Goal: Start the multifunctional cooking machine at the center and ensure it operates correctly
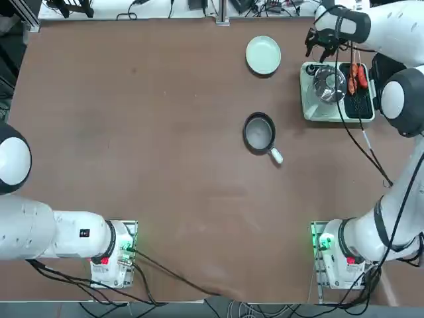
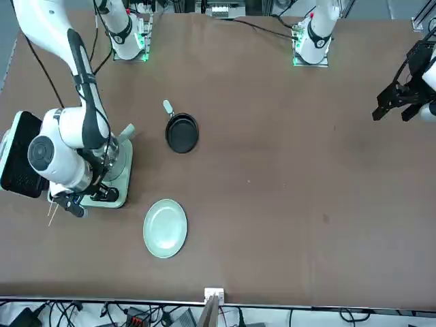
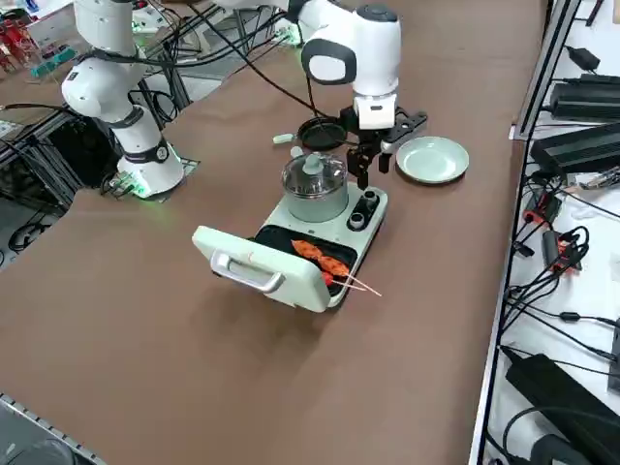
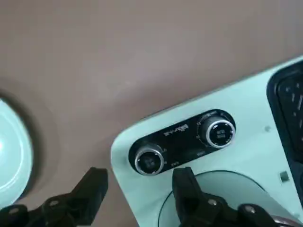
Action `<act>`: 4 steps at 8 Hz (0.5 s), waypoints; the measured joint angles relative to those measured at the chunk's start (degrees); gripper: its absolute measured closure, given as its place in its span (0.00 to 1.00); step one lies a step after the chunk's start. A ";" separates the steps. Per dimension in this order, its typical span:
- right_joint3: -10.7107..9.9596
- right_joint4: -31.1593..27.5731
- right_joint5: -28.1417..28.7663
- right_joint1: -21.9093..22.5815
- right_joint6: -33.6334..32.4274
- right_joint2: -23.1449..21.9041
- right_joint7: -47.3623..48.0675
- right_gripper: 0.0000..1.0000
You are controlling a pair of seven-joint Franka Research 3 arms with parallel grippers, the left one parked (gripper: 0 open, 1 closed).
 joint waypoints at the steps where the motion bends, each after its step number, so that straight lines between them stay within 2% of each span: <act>1: -0.10 0.00 0.02 -0.22 0.00 0.48 1.75 0.17; 4: -0.14 0.05 0.07 -0.30 0.26 2.37 3.71 0.20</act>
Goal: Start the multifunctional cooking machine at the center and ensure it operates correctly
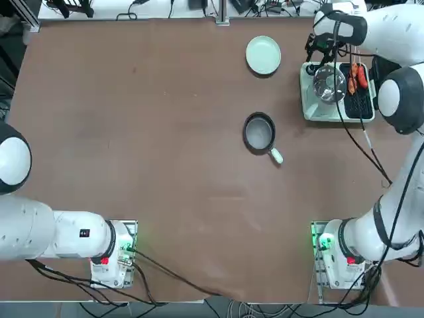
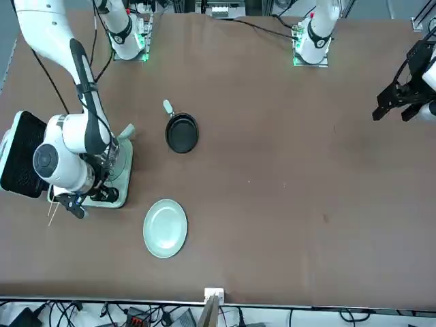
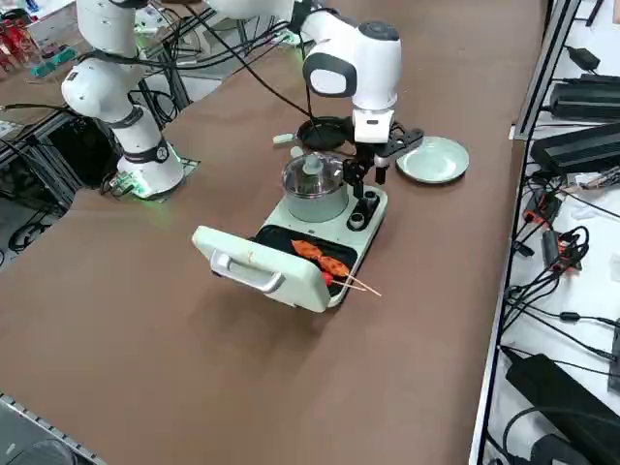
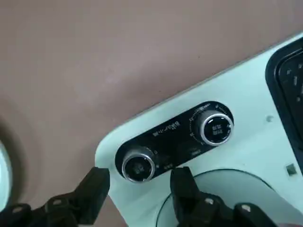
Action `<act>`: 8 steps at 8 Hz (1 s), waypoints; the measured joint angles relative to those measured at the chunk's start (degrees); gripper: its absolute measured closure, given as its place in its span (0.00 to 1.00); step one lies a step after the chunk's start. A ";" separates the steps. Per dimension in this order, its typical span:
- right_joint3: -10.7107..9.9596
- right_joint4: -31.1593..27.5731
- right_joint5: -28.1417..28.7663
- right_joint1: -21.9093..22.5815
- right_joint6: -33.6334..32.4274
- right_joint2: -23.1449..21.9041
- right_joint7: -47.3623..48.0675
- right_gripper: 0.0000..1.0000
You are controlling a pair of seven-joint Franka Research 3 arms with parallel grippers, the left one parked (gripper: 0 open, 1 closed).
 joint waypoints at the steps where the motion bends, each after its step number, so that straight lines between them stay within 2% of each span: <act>1: 0.00 0.13 0.21 0.00 0.26 0.65 0.12 0.22; 3: 0.00 0.68 0.46 0.00 0.46 1.57 0.23 0.26; 4: 0.00 0.77 0.48 0.00 0.46 1.72 0.27 0.33; 5: 0.00 0.77 0.48 0.00 0.46 1.80 0.30 0.37; 8: 0.00 0.79 0.51 0.00 0.54 2.36 0.32 0.40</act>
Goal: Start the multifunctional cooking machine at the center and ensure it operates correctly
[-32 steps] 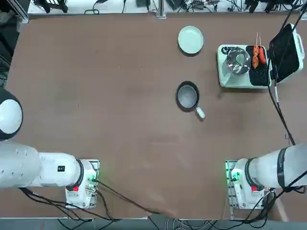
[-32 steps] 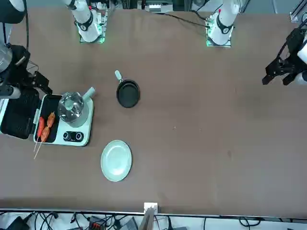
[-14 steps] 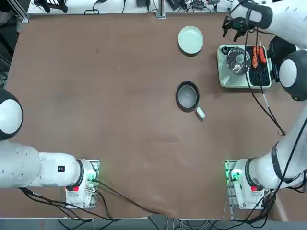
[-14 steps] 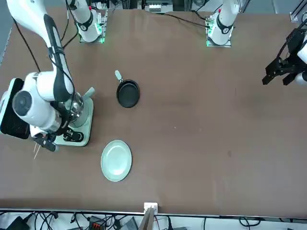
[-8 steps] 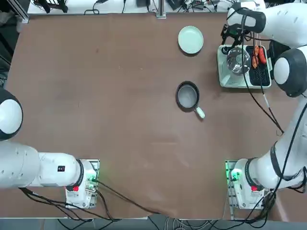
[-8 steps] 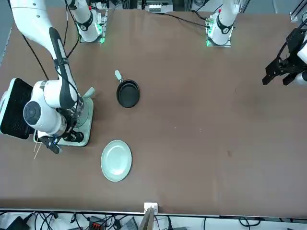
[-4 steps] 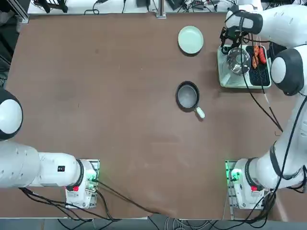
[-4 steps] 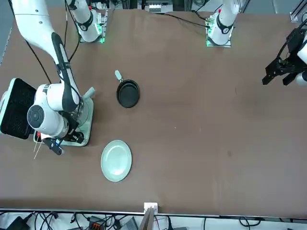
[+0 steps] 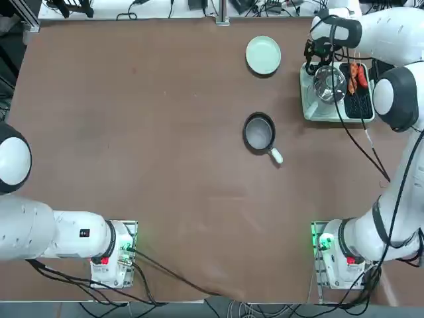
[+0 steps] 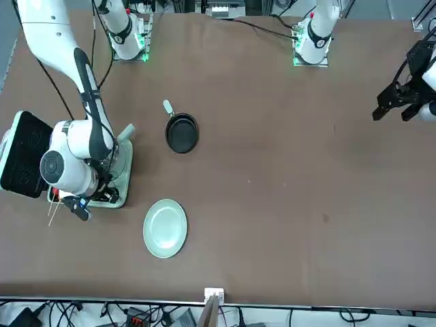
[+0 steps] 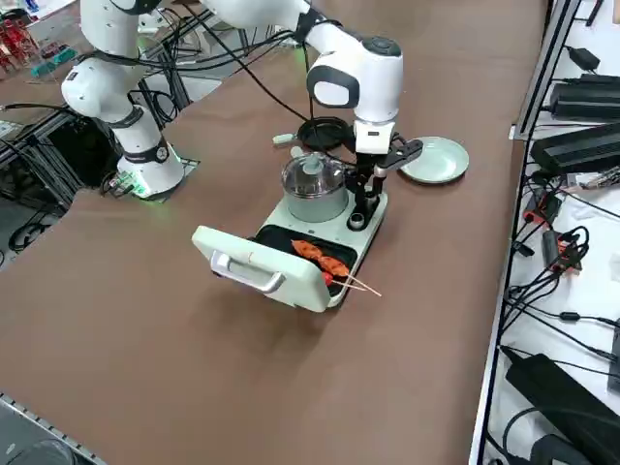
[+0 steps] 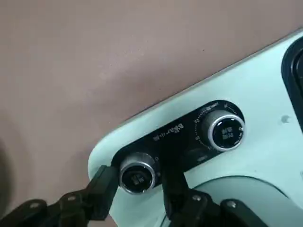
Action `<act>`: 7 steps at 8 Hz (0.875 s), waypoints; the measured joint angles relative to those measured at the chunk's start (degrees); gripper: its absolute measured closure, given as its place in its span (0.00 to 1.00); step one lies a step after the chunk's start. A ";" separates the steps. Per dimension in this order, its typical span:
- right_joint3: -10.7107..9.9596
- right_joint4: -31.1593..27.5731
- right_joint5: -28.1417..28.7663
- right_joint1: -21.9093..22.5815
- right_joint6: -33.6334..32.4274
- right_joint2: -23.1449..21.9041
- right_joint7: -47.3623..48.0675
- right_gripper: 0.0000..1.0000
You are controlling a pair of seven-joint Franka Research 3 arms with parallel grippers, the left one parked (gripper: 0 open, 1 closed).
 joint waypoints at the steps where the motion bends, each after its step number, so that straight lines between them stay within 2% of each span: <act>1: 0.00 0.01 0.02 0.00 0.13 0.08 0.00 0.41; 4: 0.06 0.17 0.30 0.03 0.33 0.08 -0.05 0.58; 7: 0.06 0.22 0.26 0.05 0.29 0.09 -1.52 0.58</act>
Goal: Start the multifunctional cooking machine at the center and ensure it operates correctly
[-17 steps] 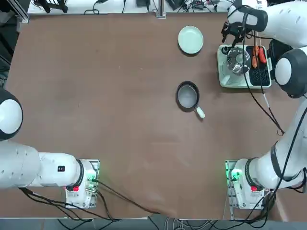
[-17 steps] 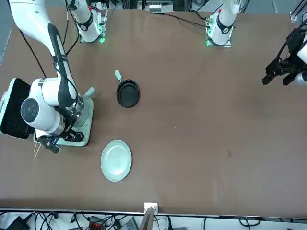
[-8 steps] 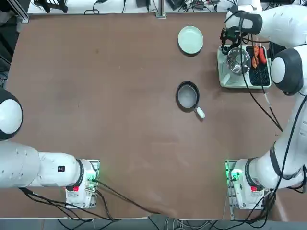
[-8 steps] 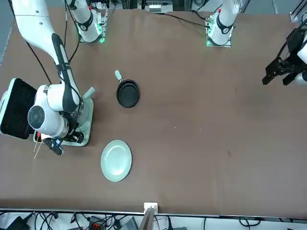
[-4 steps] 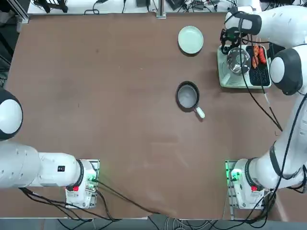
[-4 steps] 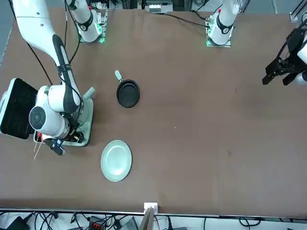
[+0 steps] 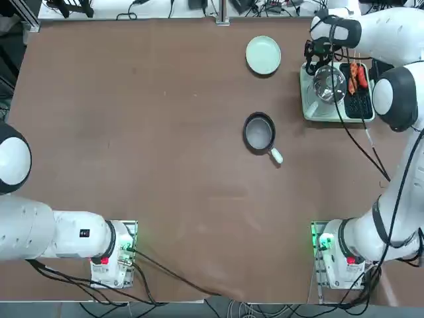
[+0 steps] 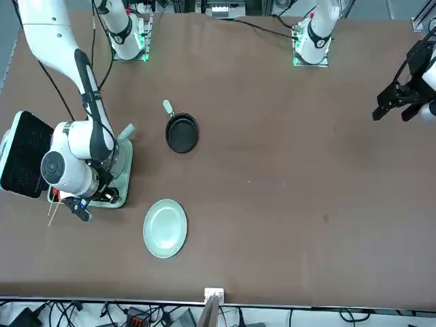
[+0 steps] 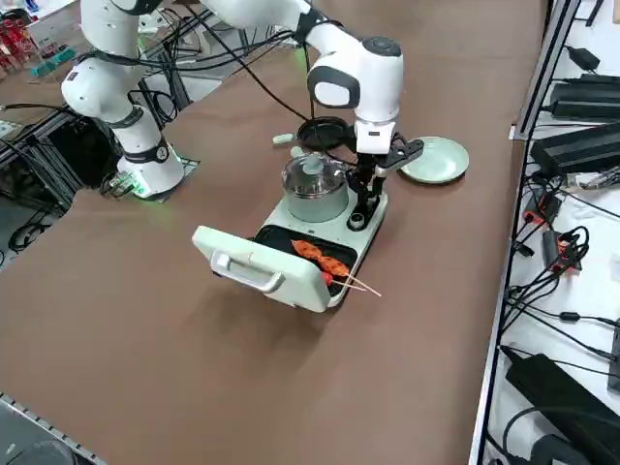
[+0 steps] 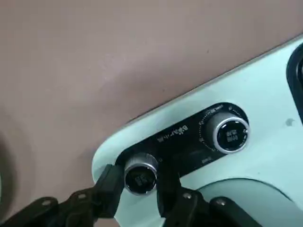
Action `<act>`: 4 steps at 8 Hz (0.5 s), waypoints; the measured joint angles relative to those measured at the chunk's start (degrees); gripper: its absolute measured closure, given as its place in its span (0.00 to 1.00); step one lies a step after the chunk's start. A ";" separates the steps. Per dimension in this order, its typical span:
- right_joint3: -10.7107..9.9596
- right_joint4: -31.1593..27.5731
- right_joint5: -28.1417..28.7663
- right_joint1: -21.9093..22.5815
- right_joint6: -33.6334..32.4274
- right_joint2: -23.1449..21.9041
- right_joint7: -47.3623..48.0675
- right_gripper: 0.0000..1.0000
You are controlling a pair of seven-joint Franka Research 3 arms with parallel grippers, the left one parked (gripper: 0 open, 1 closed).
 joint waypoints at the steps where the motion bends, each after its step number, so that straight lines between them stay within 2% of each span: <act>1: 0.00 0.01 -0.02 0.00 -0.01 0.00 -2.98 0.58; 4: -0.01 0.08 -0.03 -0.01 -0.09 0.07 -16.57 0.58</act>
